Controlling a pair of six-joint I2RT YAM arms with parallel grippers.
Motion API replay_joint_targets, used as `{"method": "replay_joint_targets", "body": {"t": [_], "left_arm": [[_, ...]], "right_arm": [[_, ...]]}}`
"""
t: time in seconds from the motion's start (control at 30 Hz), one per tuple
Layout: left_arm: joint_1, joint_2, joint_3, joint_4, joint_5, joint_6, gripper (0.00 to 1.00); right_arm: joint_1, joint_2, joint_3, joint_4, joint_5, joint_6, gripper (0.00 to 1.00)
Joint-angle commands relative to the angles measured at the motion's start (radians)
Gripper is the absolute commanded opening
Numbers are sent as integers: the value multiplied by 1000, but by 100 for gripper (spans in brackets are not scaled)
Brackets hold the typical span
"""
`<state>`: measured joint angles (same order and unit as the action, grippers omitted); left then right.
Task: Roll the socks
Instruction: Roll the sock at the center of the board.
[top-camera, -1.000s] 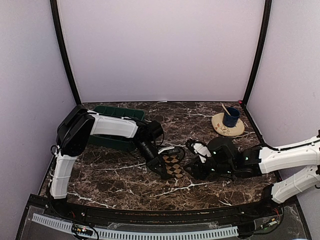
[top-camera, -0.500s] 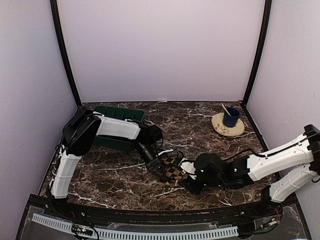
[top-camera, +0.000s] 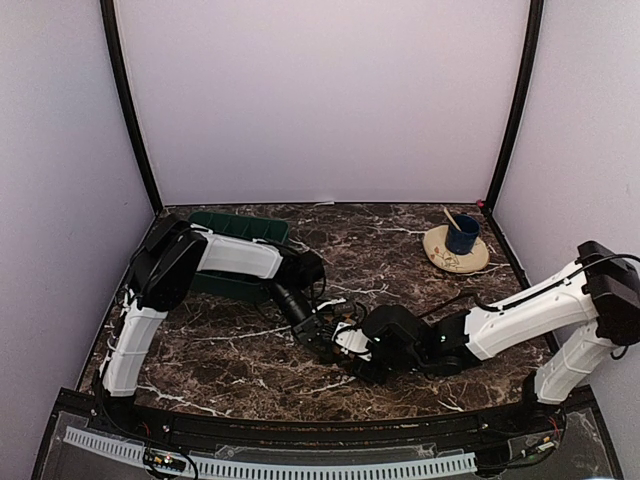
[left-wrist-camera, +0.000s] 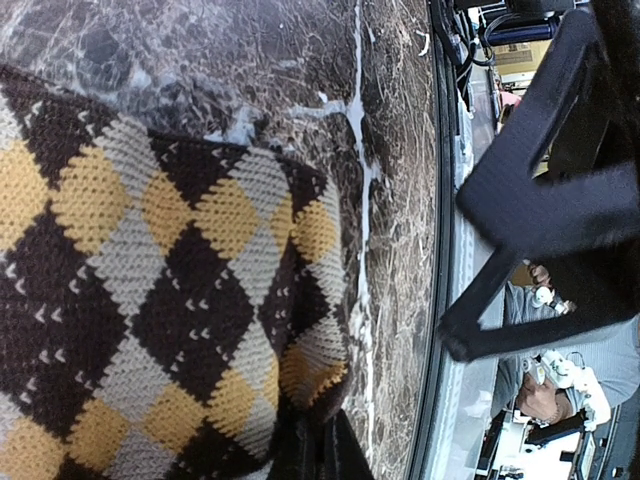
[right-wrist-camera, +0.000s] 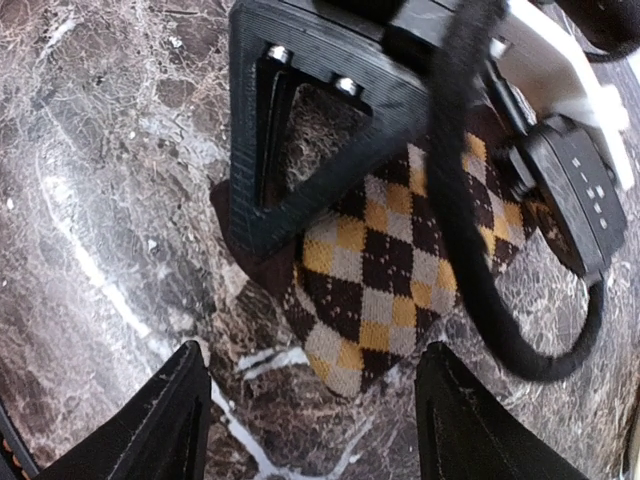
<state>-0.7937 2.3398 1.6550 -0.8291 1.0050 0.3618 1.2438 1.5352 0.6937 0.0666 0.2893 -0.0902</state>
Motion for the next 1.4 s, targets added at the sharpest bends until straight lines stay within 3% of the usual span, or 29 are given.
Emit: {"method": "replay_joint_targets", "body": {"t": [0.0, 0.53, 0.8, 1.2, 1.37], "left_arm": [[11, 15, 29, -34, 10, 2, 0], [20, 44, 49, -47, 23, 7, 0], [30, 46, 61, -51, 28, 6, 0], [33, 51, 67, -58, 34, 7, 0], [33, 52, 67, -59, 31, 8, 0]], "right_arm": [[11, 48, 48, 28, -2, -74, 65], [-69, 139, 92, 36, -68, -117, 64], [-115, 162, 123, -20, -169, -120, 46], [-137, 210, 163, -101, -239, -106, 38], [-154, 234, 187, -134, -275, -98, 24]]}}
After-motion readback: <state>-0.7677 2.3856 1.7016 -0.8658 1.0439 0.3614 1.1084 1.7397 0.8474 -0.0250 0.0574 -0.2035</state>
